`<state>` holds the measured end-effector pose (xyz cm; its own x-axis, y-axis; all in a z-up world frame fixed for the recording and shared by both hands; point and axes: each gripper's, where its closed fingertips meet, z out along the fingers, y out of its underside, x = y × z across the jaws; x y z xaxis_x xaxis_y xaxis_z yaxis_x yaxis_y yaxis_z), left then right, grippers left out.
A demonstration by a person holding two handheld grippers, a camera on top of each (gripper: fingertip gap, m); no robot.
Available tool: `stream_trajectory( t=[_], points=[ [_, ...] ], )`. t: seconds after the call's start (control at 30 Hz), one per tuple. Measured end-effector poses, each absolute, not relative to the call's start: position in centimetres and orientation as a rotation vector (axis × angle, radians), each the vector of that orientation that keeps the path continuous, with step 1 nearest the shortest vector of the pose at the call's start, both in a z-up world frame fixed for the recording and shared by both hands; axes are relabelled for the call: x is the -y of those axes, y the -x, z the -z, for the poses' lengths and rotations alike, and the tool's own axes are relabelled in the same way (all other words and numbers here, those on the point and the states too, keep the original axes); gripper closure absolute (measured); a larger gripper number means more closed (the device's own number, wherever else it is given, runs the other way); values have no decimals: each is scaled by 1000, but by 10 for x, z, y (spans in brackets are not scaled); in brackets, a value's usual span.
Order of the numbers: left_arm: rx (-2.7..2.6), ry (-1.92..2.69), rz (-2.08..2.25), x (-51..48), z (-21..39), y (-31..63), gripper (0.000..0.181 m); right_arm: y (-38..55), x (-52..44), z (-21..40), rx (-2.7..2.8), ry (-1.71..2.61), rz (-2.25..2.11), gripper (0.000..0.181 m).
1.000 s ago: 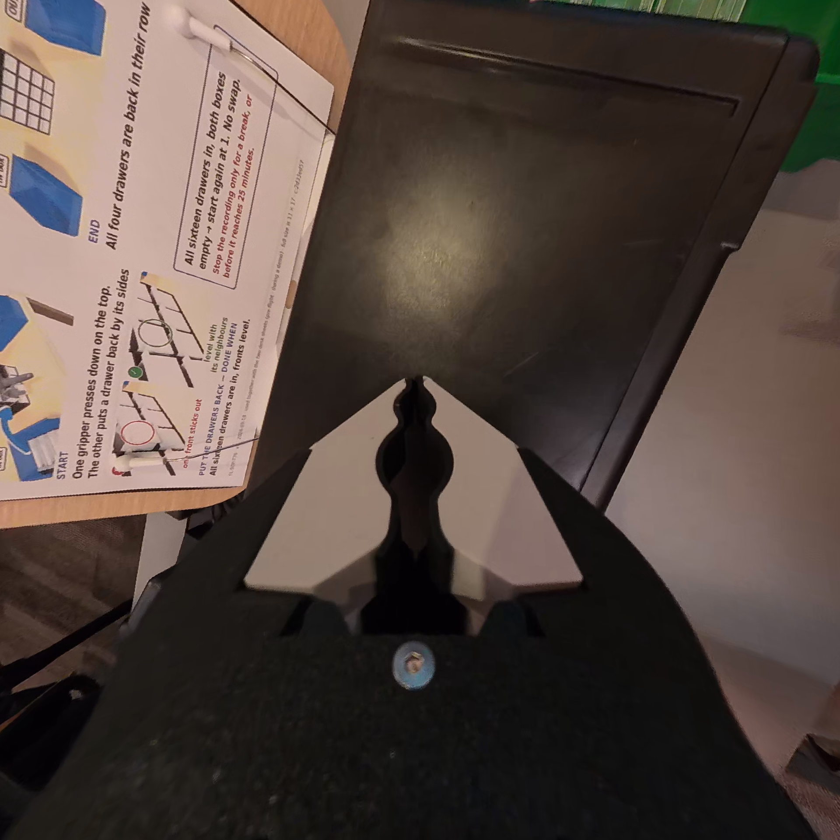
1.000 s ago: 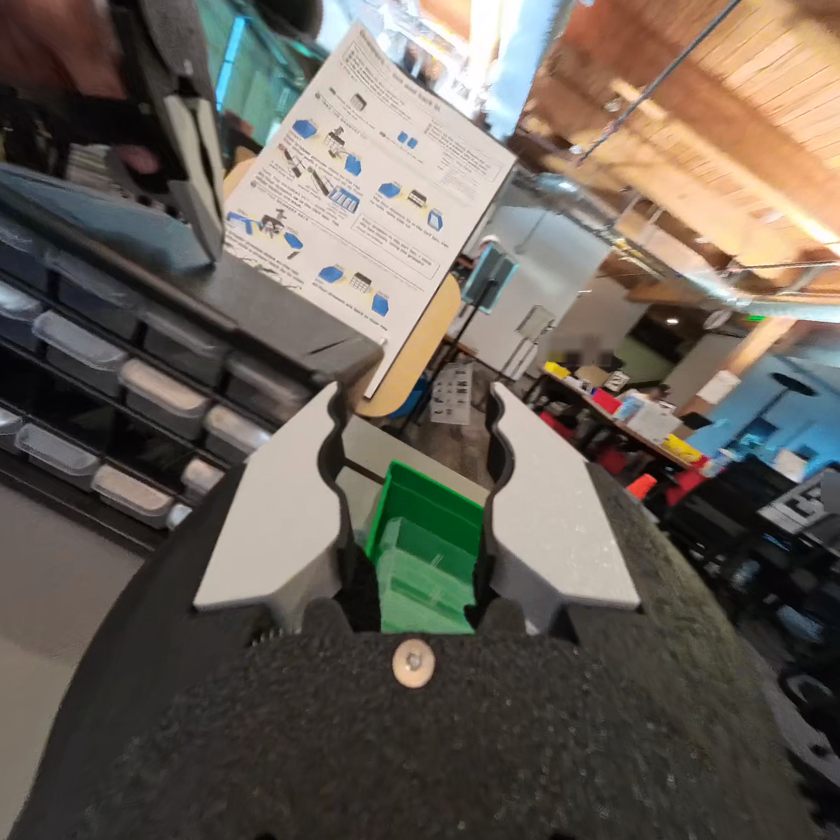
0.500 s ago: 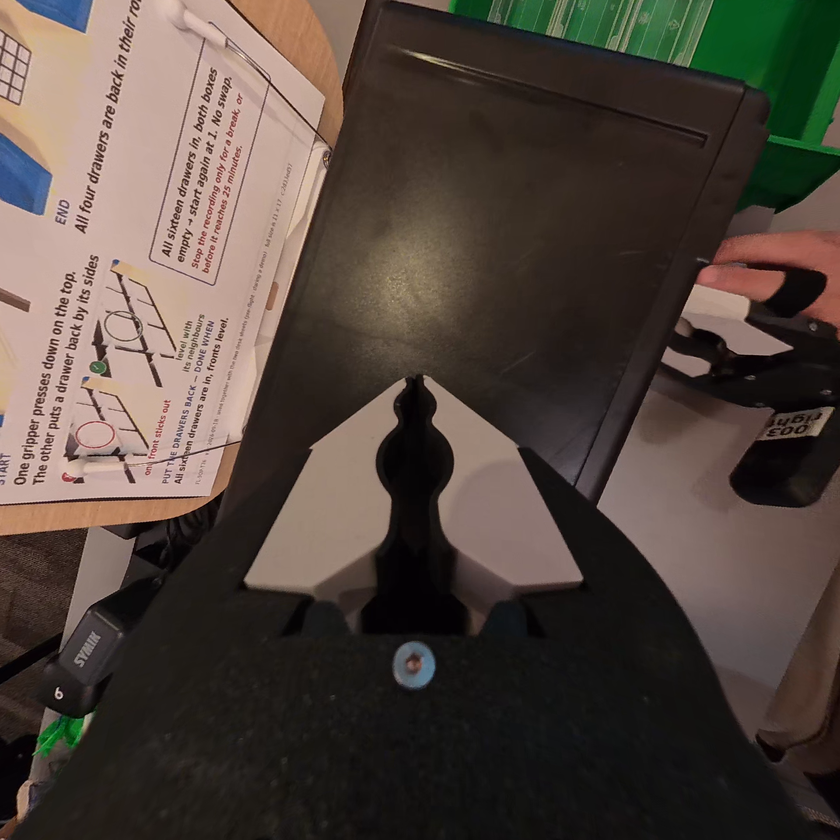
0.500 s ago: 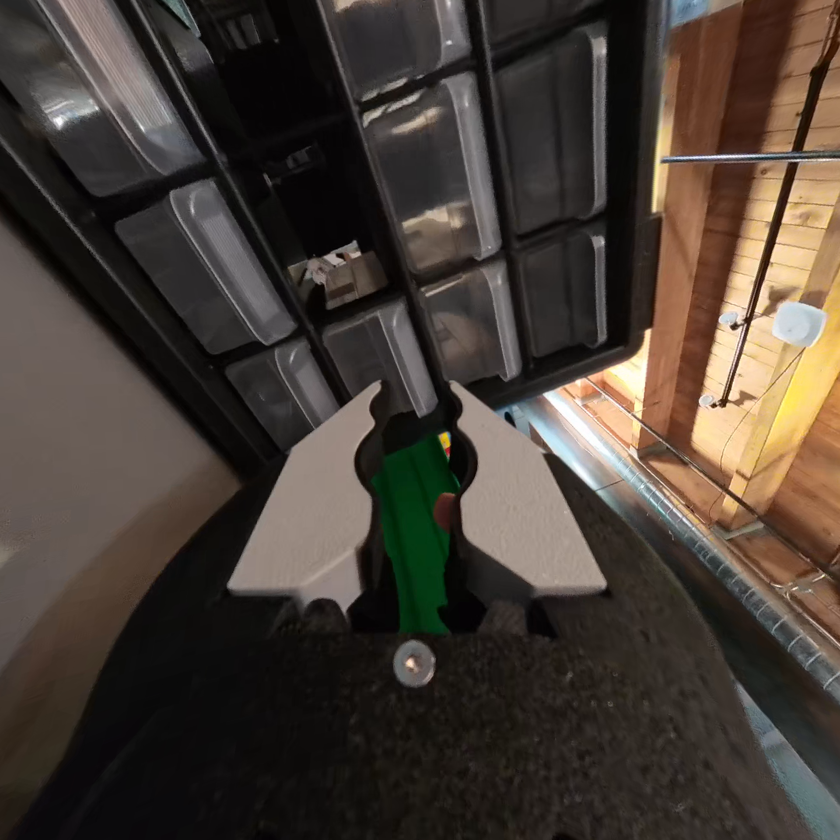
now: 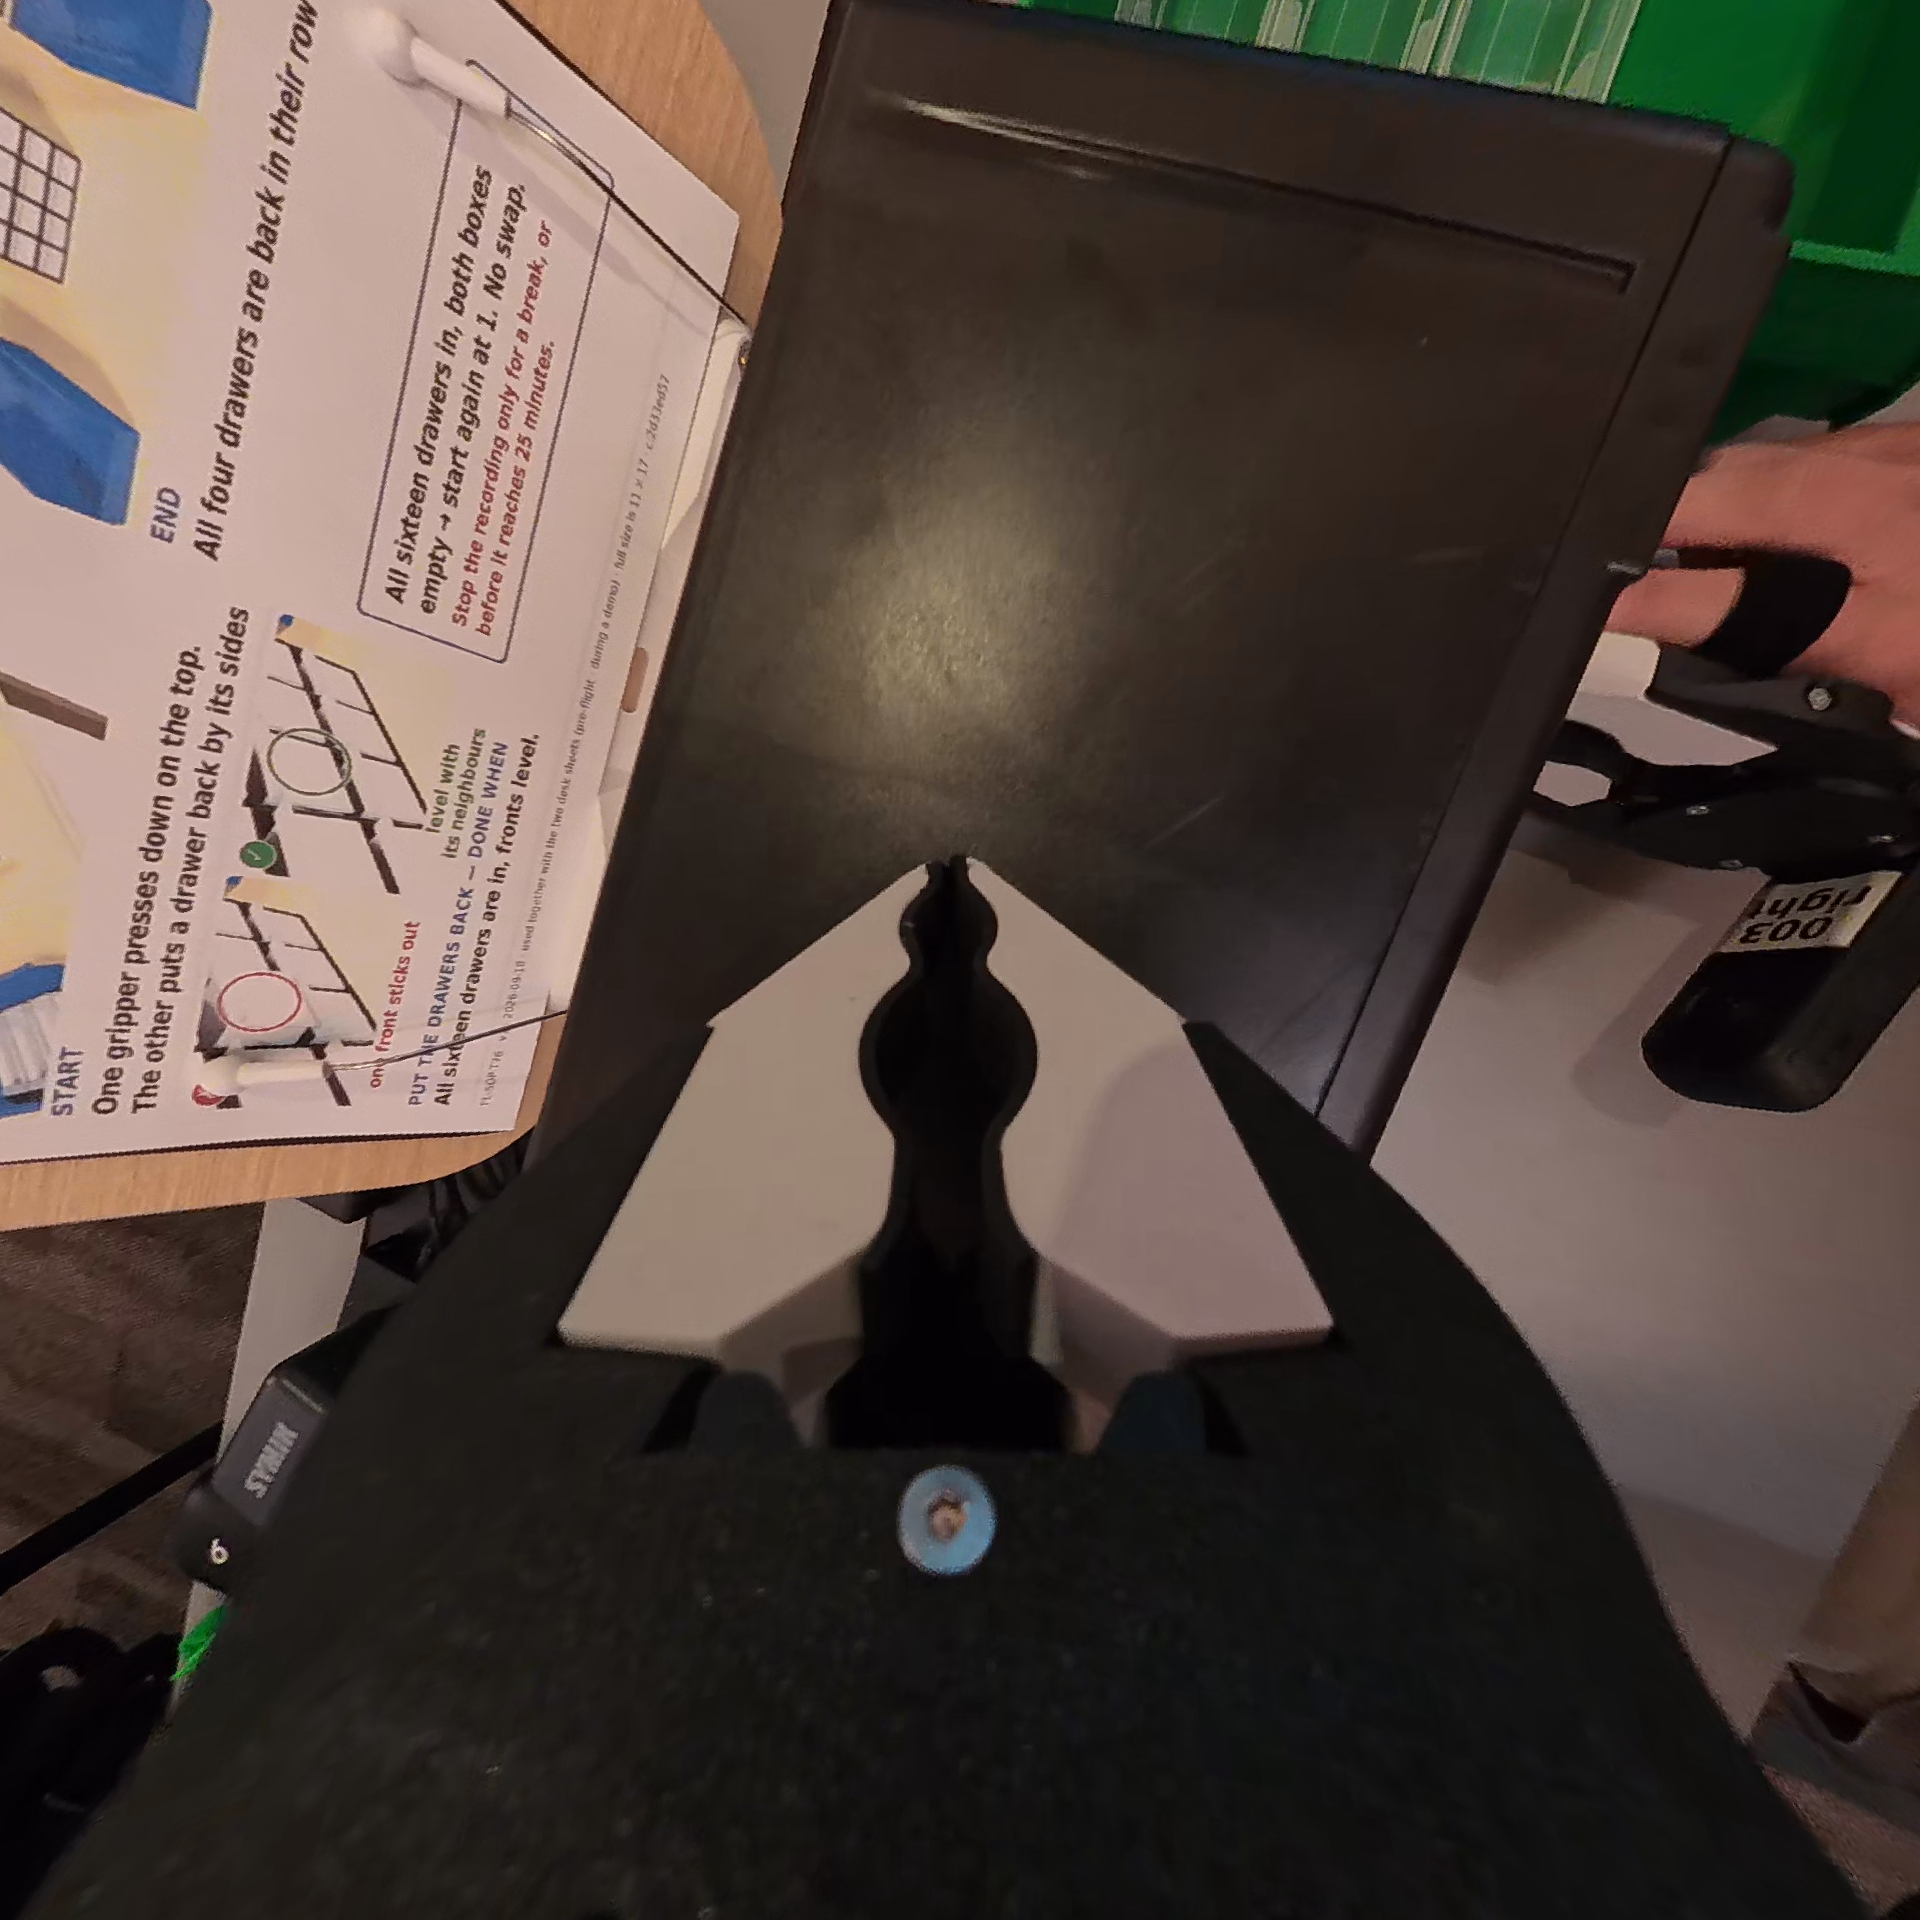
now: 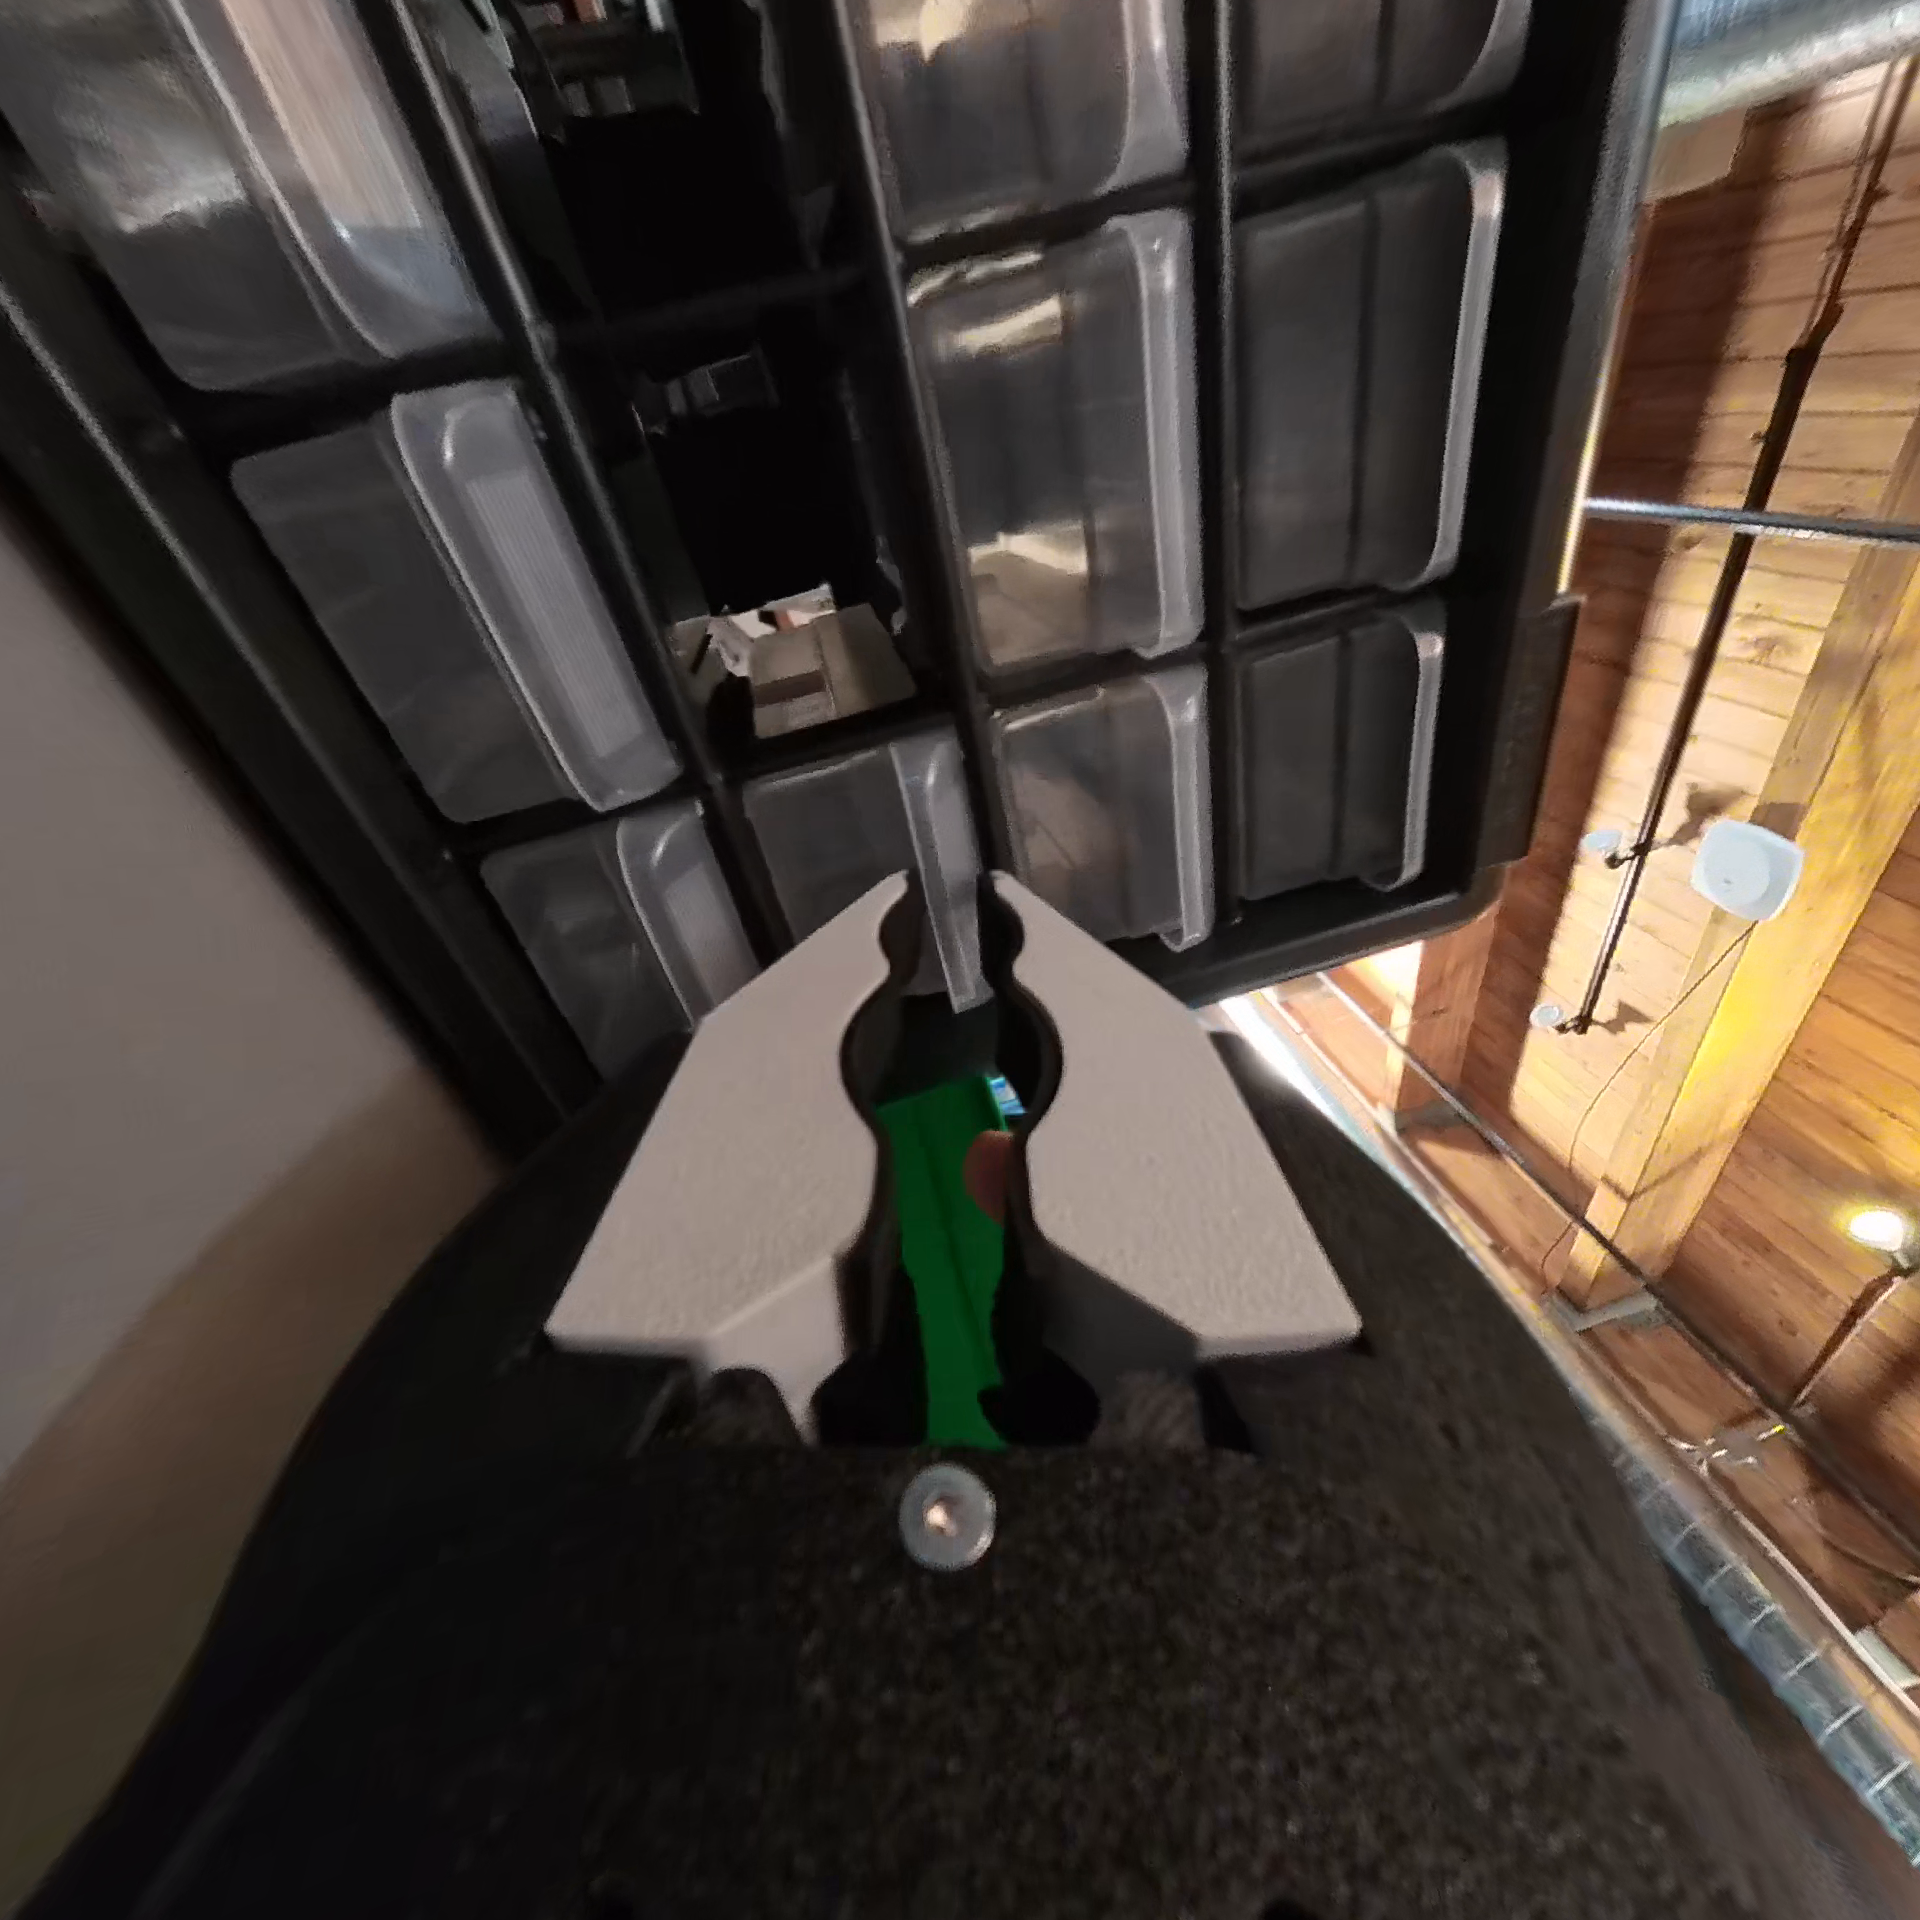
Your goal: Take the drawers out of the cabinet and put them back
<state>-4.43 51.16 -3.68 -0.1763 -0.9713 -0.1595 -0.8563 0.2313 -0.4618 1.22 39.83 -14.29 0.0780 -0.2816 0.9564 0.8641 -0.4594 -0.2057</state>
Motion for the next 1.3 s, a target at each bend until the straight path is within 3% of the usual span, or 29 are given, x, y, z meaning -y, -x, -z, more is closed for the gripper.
stream_trajectory(
  t=[0.03, 1.3],
  points=[
    [-2100, 1676, 366, -512, 37, 44, 181, -12, -398, 143, 639, 1414, 1563, 172],
    [-2092, 1663, 287, -513, 36, 42, 181, 38, -305, 135, 745, 1406, 1645, 177]
  ],
)
